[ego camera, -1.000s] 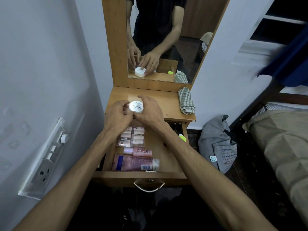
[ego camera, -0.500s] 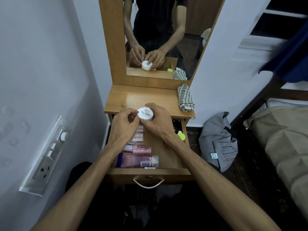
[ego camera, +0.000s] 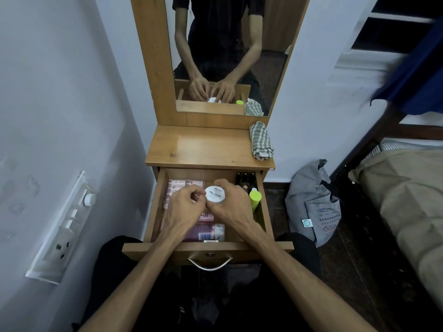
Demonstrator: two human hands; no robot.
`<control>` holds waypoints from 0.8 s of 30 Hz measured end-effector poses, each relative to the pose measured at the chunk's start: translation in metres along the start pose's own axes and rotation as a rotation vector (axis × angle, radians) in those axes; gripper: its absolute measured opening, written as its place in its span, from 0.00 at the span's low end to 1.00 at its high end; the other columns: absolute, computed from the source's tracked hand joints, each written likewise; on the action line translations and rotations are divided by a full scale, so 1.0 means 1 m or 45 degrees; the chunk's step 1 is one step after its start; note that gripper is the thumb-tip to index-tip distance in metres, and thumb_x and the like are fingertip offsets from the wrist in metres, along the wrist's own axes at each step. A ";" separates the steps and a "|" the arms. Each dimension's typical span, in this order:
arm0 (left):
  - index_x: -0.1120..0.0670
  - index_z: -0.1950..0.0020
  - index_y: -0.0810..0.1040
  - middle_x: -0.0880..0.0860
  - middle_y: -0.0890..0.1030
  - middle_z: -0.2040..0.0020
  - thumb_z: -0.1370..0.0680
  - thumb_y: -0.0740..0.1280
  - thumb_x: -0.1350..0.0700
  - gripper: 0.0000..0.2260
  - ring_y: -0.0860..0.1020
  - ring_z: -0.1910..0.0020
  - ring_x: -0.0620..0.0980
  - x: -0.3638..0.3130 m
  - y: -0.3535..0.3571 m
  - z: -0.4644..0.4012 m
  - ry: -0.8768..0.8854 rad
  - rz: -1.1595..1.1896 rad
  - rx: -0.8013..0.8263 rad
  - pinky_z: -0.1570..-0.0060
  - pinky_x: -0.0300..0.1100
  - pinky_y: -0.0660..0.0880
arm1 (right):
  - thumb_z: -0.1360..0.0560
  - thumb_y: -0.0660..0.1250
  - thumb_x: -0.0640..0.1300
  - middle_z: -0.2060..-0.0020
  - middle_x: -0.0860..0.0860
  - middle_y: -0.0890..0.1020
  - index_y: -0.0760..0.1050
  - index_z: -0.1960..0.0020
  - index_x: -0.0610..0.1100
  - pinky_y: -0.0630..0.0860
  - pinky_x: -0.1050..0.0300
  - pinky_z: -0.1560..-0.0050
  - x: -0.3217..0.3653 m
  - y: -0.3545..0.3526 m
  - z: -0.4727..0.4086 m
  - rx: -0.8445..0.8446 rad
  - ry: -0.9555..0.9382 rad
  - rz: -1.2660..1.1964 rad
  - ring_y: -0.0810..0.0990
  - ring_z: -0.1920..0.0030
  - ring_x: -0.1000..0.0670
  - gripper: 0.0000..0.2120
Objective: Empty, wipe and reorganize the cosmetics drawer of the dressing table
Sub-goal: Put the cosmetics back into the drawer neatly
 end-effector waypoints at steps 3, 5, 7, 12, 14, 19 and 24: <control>0.50 0.51 0.85 0.44 0.85 0.57 0.26 0.69 0.59 0.08 0.82 0.59 0.42 0.001 0.005 -0.001 -0.044 -0.019 0.038 0.58 0.44 0.82 | 0.32 0.71 0.56 0.51 0.47 0.85 0.77 0.39 0.48 0.79 0.47 0.54 0.002 0.008 -0.003 0.019 0.046 0.074 0.83 0.50 0.41 0.24; 0.49 0.51 0.85 0.44 0.85 0.56 0.26 0.69 0.59 0.08 0.82 0.58 0.44 0.003 0.007 -0.003 -0.068 -0.028 0.045 0.55 0.46 0.82 | 0.30 0.71 0.59 0.50 0.46 0.85 0.76 0.39 0.48 0.78 0.48 0.55 0.004 0.013 -0.006 0.030 0.041 0.141 0.82 0.49 0.41 0.24; 0.49 0.50 0.85 0.45 0.85 0.55 0.27 0.69 0.59 0.09 0.83 0.57 0.45 0.004 0.009 -0.006 -0.071 -0.037 0.051 0.54 0.46 0.82 | 0.27 0.70 0.60 0.50 0.45 0.84 0.75 0.39 0.47 0.71 0.52 0.57 0.006 0.018 -0.009 0.066 0.025 0.225 0.82 0.49 0.41 0.23; 0.51 0.46 0.84 0.47 0.85 0.54 0.25 0.69 0.58 0.10 0.83 0.58 0.45 0.008 0.012 -0.006 -0.081 -0.065 0.113 0.56 0.42 0.80 | 0.25 0.69 0.55 0.49 0.42 0.82 0.73 0.40 0.43 0.71 0.50 0.58 0.010 0.025 -0.015 0.176 -0.029 0.370 0.81 0.48 0.39 0.20; 0.51 0.44 0.84 0.47 0.86 0.53 0.24 0.69 0.58 0.11 0.82 0.57 0.46 0.010 0.014 -0.006 -0.079 -0.086 0.140 0.58 0.39 0.76 | 0.25 0.68 0.50 0.47 0.41 0.82 0.72 0.40 0.42 0.73 0.50 0.56 0.012 0.026 -0.017 0.236 -0.050 0.415 0.80 0.46 0.38 0.18; 0.53 0.42 0.84 0.49 0.86 0.52 0.24 0.68 0.60 0.12 0.81 0.59 0.46 0.011 0.018 -0.007 -0.038 -0.112 0.163 0.58 0.39 0.73 | 0.24 0.68 0.48 0.45 0.40 0.82 0.71 0.39 0.41 0.76 0.49 0.52 0.015 0.028 -0.023 0.324 -0.051 0.473 0.81 0.44 0.38 0.18; 0.54 0.42 0.84 0.52 0.86 0.50 0.22 0.66 0.60 0.12 0.81 0.58 0.46 0.014 0.020 -0.008 -0.013 -0.163 0.195 0.58 0.38 0.74 | 0.23 0.67 0.45 0.44 0.39 0.82 0.69 0.37 0.39 0.78 0.48 0.51 0.017 0.031 -0.025 0.396 -0.018 0.535 0.82 0.43 0.36 0.18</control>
Point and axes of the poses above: each hand's wrist, its own z-axis away from the middle knuckle, its own y-axis out of the palm, x = y × z, the point moved 2 cm from there along -z, towards the middle knuckle
